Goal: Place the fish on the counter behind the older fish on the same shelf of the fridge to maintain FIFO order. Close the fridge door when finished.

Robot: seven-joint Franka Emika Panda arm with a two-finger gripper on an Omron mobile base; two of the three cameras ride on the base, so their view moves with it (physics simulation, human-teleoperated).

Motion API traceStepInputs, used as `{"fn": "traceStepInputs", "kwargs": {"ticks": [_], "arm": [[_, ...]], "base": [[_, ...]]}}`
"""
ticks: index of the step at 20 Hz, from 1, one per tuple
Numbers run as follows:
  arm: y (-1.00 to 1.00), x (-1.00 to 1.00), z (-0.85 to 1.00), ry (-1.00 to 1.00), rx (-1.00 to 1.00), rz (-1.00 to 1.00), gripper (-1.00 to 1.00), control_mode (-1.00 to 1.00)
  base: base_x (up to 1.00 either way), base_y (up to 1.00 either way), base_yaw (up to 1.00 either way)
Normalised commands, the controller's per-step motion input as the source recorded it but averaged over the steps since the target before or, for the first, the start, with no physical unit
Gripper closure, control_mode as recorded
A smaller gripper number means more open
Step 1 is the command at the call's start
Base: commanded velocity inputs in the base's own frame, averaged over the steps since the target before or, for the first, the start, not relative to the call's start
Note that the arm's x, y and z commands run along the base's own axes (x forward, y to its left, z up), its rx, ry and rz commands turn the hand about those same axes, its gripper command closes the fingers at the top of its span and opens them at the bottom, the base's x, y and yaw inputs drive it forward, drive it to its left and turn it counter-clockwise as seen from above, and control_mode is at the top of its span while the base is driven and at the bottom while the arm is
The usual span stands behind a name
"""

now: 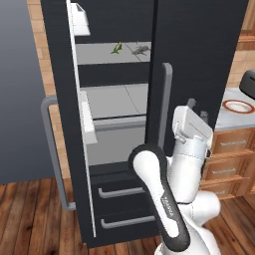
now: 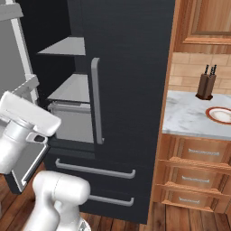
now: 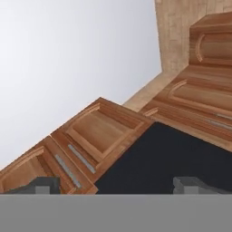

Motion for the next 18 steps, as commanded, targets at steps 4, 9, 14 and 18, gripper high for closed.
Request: {"fn": "traceStepInputs", "kwargs": {"ticks": [4, 9, 14, 18], "arm": [[0.11, -0.92, 0.29, -0.04, -0.37, -0.14, -1.0, -1.0], [0.37, -0.63, -0.2, 0.0, -0.53, -0.2, -1.0, -1.0], [0.43, -0.37, -0.33, 0.08, -0.48, -0.25, -1.0, -1.0], [0.63, -0.05, -0.13, 0.11, -0.38, -0.19, -1.0, -1.0]], "base": [[0.0, 0.0, 0.0], [0.0, 0.0, 0.0], [0.0, 0.0, 0.0], [0.0, 0.0, 0.0]]}}
